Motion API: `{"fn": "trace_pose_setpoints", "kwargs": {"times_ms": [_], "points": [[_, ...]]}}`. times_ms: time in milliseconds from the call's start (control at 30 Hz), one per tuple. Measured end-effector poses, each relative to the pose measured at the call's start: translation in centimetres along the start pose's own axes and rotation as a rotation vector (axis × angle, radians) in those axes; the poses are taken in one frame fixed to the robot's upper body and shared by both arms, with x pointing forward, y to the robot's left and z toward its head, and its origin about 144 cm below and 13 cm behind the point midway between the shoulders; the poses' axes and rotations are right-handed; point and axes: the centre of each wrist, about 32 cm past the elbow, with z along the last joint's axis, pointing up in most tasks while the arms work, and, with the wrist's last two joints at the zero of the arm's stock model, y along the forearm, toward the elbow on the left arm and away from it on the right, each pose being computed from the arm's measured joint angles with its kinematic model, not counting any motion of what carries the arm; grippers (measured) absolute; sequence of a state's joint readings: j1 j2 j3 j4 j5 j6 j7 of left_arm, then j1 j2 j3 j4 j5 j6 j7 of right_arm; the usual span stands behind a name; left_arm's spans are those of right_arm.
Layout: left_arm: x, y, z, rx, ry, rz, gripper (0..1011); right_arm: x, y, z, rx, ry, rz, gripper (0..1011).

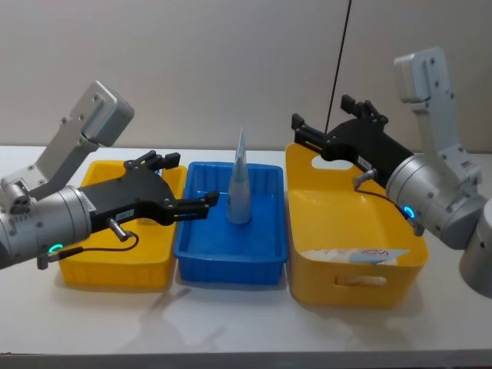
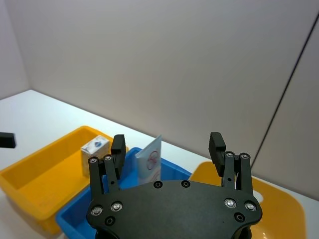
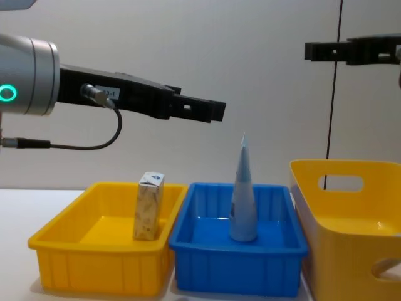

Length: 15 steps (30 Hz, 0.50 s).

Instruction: Bimanual collaborative sorting of washing and personal care products

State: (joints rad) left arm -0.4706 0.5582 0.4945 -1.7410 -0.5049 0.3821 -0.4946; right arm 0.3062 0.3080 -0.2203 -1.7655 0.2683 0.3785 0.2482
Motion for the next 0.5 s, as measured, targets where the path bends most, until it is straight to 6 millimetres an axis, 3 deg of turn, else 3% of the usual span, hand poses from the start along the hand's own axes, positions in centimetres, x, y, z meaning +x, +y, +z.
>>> {"fn": "trace_pose_setpoints", "kwargs": {"times_ms": [500], "points": [[0.0, 0.0, 0.0, 0.0, 0.0, 0.0, 1001, 0.23, -0.22, -0.42, 0.006, 0.009, 0.031, 1002]]}}
